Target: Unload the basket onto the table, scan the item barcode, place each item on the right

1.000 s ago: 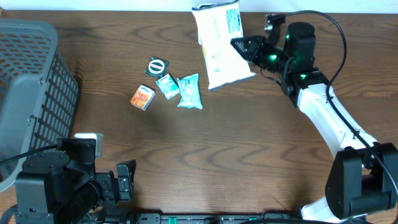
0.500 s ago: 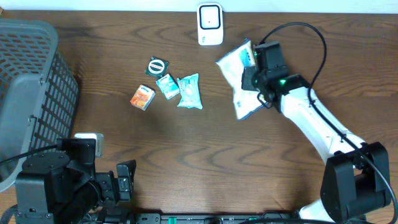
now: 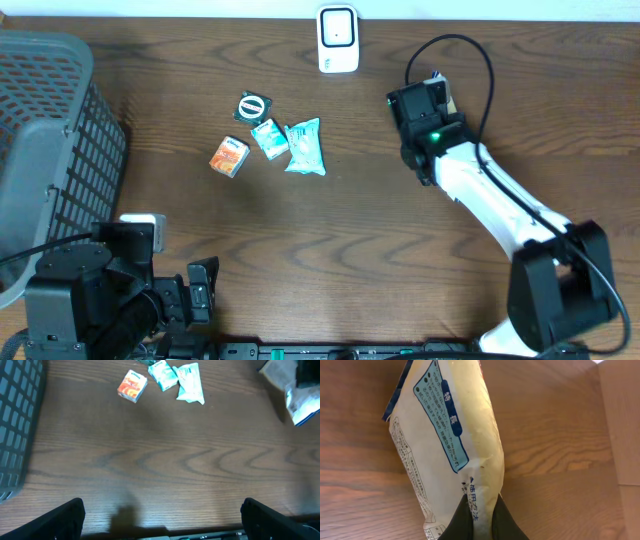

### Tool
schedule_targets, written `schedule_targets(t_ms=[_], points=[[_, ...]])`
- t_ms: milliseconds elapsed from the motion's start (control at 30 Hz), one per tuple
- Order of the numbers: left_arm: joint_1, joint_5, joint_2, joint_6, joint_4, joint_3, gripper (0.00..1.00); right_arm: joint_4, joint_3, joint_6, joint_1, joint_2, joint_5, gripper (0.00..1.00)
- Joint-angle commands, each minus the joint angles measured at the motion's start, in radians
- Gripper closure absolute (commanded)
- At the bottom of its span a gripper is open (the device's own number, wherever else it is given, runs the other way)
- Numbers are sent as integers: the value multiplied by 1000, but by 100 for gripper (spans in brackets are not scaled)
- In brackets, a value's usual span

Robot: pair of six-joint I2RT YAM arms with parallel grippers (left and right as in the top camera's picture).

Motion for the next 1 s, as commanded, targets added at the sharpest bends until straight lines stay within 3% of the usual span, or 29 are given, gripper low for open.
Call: schedule_targets(t_ms=[0, 233, 367, 433, 500, 567, 733, 967], points=[[0, -10, 2, -8, 0, 2, 2, -14, -8, -21, 11, 83, 66, 99], [0, -10, 2, -8, 0, 2, 2, -69, -4, 6, 90, 114, 44, 75], [0, -10, 2, -8, 0, 2, 2, -79, 4, 7, 176, 114, 18, 69], [0, -10, 2, -8, 0, 2, 2, -81, 11, 10, 218, 114, 16, 71], [0, -10, 2, -8, 0, 2, 2, -80, 19, 10, 256, 114, 17, 85], [0, -10, 2, -8, 0, 2, 2, -79, 27, 10, 280, 114, 16, 86], [0, -10, 2, -8, 0, 2, 2, -78, 35, 39, 294, 114, -11, 44], [0, -10, 2, -8, 0, 2, 2, -86, 24, -37, 274, 140, -126, 18]])
